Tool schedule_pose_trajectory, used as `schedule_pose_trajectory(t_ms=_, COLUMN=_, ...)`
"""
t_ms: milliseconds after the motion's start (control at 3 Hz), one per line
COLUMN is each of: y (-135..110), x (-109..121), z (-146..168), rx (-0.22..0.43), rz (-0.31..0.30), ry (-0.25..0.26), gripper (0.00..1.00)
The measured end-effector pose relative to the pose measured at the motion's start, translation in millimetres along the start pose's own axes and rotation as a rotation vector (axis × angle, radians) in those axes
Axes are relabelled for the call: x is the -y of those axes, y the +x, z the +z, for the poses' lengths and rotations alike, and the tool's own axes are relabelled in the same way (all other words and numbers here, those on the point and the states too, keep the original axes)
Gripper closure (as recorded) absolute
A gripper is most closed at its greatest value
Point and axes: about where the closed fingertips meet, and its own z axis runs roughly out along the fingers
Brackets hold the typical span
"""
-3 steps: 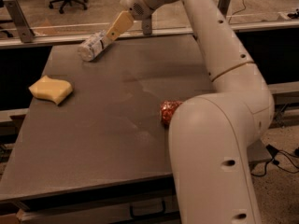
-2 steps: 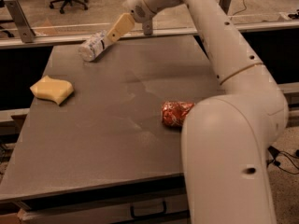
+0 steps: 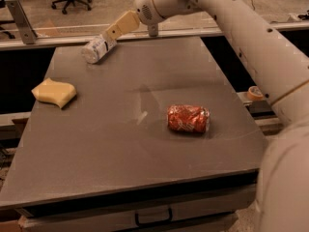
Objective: Move blue plastic bottle near sponge
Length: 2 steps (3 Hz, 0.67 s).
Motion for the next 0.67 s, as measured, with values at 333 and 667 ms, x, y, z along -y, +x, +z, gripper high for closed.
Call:
schedule_pose_trajectory(t_ms=333, y=13.5, x=-10.7, z=23.7, rx=0.003, rz=0.023, ry=0.000, gripper=0.00)
schedule_pose_trajectory(t_ms=667, y=13.9, x=-10.4, z=23.9, rx=0.003, rz=0.023, ry=0.000, gripper=0.00)
